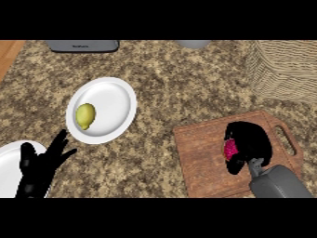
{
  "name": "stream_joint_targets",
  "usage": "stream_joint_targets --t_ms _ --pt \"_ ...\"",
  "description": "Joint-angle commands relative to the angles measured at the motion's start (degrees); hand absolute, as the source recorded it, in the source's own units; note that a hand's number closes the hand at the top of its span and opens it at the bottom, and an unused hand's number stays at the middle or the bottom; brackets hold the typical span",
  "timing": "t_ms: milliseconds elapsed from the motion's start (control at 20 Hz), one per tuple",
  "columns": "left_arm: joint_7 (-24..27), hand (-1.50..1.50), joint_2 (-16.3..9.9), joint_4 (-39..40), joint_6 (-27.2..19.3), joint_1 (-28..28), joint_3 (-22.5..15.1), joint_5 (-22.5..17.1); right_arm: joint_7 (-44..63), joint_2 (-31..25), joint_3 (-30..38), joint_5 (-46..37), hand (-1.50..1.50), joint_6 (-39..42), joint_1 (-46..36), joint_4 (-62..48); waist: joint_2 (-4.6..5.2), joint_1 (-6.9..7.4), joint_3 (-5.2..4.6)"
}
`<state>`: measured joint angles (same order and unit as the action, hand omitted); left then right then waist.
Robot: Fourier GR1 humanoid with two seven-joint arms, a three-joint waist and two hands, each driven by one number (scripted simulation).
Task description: Pick the cupcake from the cutting board and place it in the basket
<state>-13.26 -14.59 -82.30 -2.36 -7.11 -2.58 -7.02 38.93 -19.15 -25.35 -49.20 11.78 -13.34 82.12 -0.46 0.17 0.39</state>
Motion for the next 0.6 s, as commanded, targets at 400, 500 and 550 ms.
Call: stream_joint_targets --t_ms 400,500,550 --pt "-1.99 0.0 -1.14 0.7 2.8 -1.44 1.72 0.11 -6.28 7.06 -0.12 -7.1 1.5 -6.28 -8.82 -6.68 0.45 0.24 -0.37" --pt "-3.07 0.0 2.36 1.62 -0.87 0.41 -0.36 2.0 -5.0 8.98 3.55 -3.06 1.5 -9.22 -7.06 -1.03 0.37 -0.61 -0.36" --pt "-2.19 0.0 1.32 -0.13 0.52 -1.45 0.23 0.99 -3.17 12.61 5.03 -1.86 1.5 -10.47 -9.96 -0.57 0.32 0.04 -0.34"
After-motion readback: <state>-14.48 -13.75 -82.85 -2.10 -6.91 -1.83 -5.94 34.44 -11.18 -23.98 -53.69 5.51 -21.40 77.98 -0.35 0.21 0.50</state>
